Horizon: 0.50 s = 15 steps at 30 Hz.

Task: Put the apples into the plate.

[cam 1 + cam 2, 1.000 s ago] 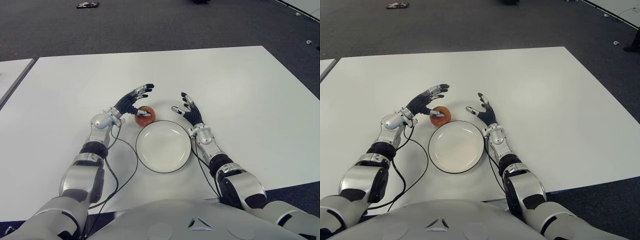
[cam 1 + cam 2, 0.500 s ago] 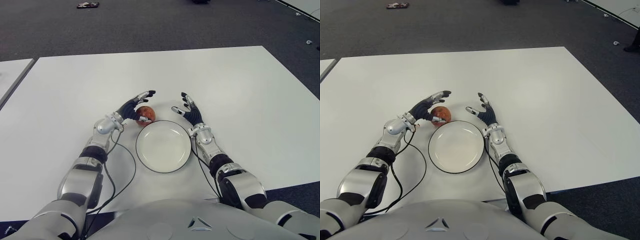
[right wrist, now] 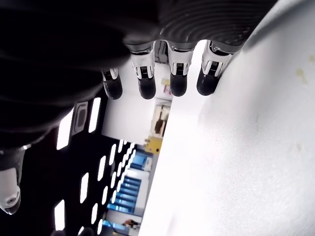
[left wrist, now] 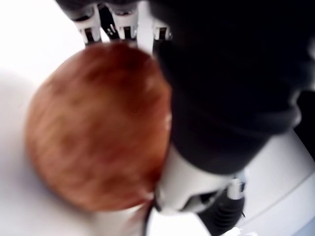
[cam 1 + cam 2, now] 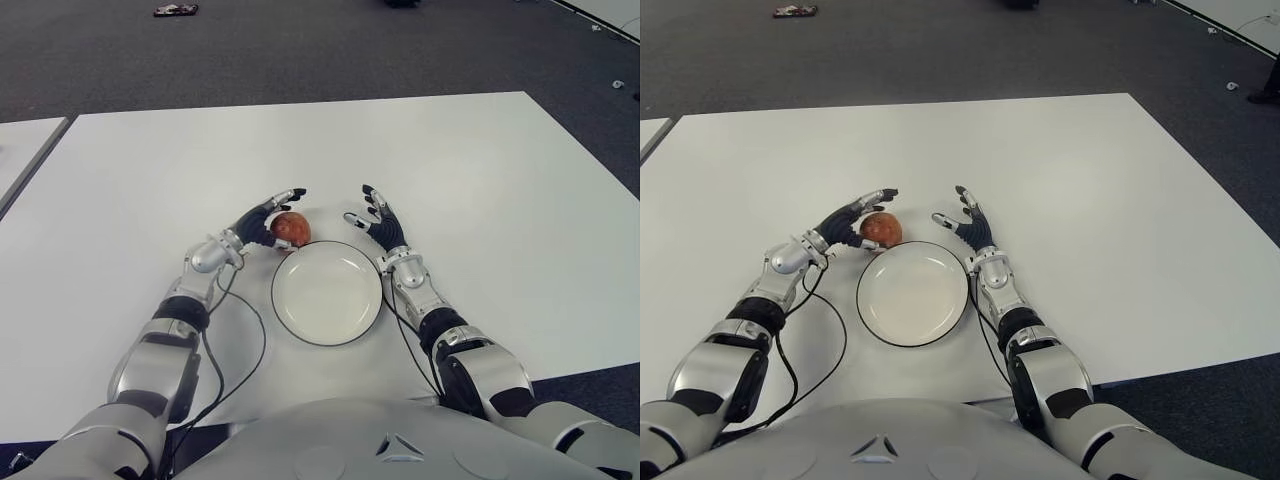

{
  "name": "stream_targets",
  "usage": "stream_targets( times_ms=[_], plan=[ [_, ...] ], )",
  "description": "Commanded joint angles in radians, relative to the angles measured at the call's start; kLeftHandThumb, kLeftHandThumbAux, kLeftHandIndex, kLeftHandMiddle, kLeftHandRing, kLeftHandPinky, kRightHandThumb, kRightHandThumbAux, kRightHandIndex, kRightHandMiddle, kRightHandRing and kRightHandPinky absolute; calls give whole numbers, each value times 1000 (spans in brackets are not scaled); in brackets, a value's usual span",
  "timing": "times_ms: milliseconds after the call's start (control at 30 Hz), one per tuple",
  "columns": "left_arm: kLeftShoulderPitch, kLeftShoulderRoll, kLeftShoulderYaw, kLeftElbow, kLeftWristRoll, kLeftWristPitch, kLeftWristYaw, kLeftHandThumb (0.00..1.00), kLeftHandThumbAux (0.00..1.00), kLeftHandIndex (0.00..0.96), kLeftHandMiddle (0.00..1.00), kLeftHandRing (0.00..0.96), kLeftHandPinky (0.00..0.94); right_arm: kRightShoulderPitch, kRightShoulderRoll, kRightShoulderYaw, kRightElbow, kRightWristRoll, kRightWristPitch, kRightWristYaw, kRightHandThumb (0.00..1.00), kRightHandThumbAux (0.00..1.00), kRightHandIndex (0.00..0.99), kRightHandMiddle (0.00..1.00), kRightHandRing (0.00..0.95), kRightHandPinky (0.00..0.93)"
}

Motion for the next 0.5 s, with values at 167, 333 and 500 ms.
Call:
stream_targets(
  times_ms=[167, 333, 500],
  plan=[
    [25, -5, -33, 55, 56, 39, 114, 0, 421, 0, 0, 0, 0, 34, 5, 6, 31, -6, 42, 15, 47, 521, 0, 0, 0, 2],
    [52, 2, -36, 11, 50, 34, 116, 0, 402, 0, 0, 0, 0, 35, 5, 6, 28, -7, 45, 15, 47, 523, 0, 0, 0, 0],
    [49, 9, -32, -16, 34, 30, 92, 0, 399, 0, 0, 0, 0, 37, 6, 5, 27, -6, 43, 13, 49, 527, 0, 0, 0, 2]
  ],
)
